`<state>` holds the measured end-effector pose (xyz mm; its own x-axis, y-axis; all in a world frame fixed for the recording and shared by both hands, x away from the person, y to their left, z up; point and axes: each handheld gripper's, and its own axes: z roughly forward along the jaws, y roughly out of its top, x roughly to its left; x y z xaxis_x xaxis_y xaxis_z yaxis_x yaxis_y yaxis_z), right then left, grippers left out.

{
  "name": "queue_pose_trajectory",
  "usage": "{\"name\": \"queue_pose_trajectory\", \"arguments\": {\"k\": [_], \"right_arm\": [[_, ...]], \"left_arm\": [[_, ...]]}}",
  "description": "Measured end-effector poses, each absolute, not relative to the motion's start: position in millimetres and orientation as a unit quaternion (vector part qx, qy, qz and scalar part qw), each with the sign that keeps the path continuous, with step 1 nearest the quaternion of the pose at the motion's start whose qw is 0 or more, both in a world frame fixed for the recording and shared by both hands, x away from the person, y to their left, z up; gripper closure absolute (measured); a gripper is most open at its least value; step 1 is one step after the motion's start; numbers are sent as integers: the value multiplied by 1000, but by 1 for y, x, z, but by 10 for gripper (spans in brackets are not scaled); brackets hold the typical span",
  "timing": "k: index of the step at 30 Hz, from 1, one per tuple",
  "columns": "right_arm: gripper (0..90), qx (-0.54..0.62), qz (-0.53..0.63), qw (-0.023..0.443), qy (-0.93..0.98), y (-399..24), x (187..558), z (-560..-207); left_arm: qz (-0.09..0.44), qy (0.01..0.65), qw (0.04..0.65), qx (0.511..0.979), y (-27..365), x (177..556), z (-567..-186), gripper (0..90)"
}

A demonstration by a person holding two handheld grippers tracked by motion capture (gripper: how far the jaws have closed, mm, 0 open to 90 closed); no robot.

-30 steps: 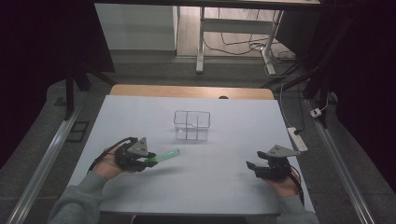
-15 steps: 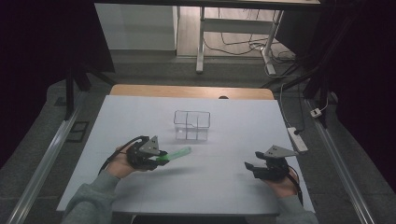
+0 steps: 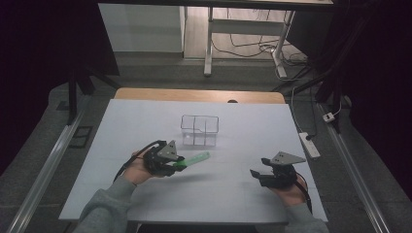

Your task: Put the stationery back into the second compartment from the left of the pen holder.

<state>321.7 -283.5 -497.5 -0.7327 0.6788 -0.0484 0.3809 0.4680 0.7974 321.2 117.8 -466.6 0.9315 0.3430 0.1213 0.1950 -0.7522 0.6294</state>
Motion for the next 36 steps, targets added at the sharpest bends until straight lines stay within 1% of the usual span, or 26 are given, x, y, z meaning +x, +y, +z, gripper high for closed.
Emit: {"name": "queue_pose_trajectory", "arguments": {"k": [10, 22, 28, 36], "right_arm": [[339, 302, 413, 179, 840, -276, 319, -496], [333, 286, 413, 172, 848, -264, 318, -496], [329, 281, 411, 171, 850, -258, 318, -496], [329, 266, 412, 172, 854, -250, 318, -496]], "left_arm": [[104, 133, 317, 933, 94, 324, -470, 667], [97, 135, 311, 936, 82, 325, -481, 666], [102, 129, 297, 941, 73, 323, -484, 666], [98, 121, 294, 943, 63, 323, -486, 666]]}}
